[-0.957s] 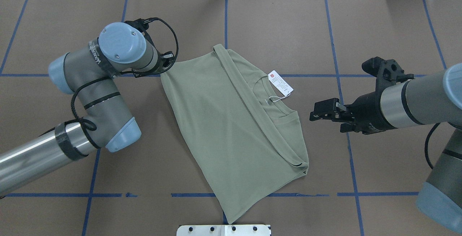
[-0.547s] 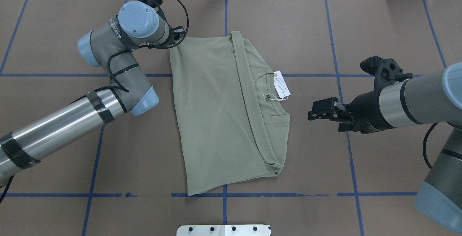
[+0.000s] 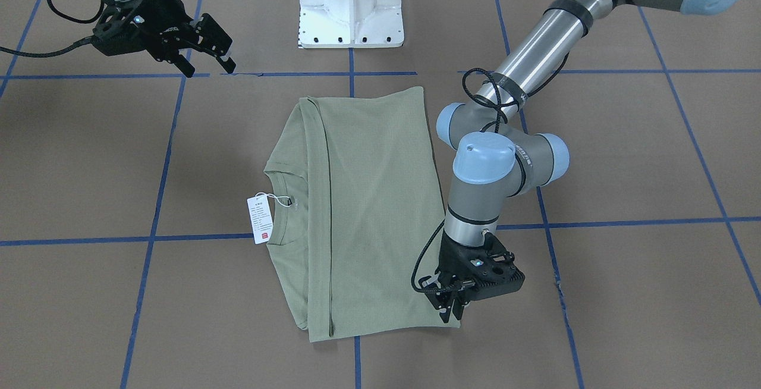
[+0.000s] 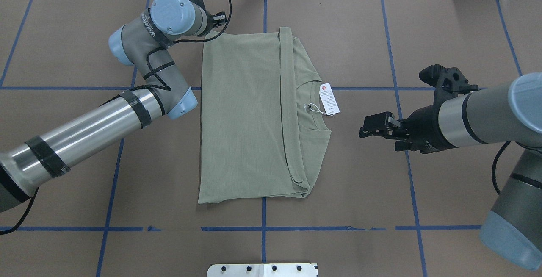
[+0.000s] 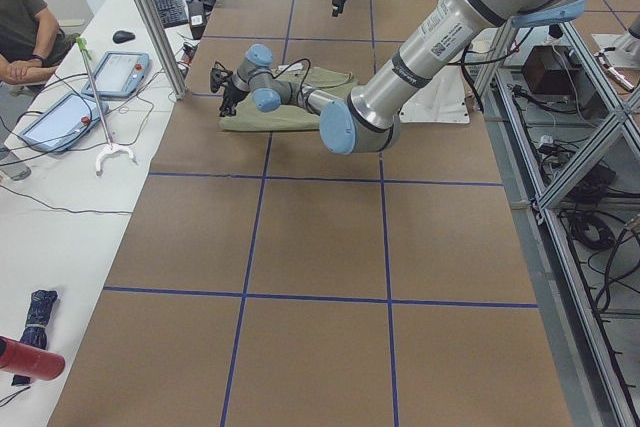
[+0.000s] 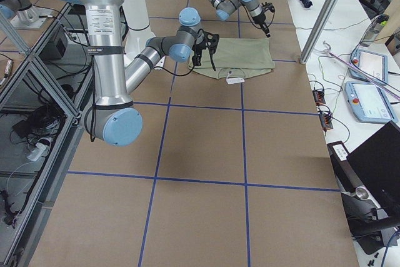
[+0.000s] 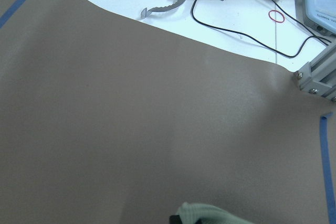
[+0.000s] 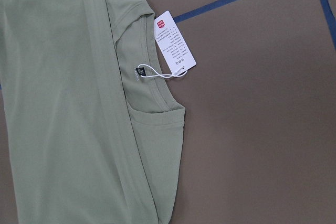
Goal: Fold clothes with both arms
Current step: 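Raise the left gripper while the right gripper reaches the shirt's side edge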
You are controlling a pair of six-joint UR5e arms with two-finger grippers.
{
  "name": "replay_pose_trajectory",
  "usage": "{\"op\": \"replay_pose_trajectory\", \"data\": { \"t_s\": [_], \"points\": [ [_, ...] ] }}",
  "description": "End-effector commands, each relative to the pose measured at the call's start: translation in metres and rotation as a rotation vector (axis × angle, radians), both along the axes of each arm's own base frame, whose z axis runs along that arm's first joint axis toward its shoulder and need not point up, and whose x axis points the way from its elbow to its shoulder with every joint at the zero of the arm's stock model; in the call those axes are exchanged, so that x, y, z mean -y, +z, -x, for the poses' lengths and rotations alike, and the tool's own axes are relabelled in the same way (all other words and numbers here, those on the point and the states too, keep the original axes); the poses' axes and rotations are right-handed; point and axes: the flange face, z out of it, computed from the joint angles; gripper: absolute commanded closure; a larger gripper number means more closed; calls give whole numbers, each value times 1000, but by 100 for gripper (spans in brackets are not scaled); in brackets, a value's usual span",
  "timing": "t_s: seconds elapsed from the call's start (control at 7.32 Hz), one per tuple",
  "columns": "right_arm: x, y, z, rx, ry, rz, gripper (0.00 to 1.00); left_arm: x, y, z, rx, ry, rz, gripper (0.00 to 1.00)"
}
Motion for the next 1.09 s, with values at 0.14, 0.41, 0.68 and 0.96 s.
{"op": "replay_pose_trajectory", "data": {
  "t_s": [0.14, 0.41, 0.68, 0.96],
  "points": [
    [-1, -7, 72, -105, 5, -60, 0, -6, -8, 35, 0, 104, -59, 0],
    [2, -45, 143, -288, -92, -171, 0, -56, 10, 88, 1, 168, -59, 0],
    [4, -47, 214, -356, -178, -230, 0, -124, -31, 141, 16, 195, -78, 0],
    [-13, -30, 242, -415, -314, -350, 0, -144, -49, 148, 2, 232, -55, 0]
  ]
}}
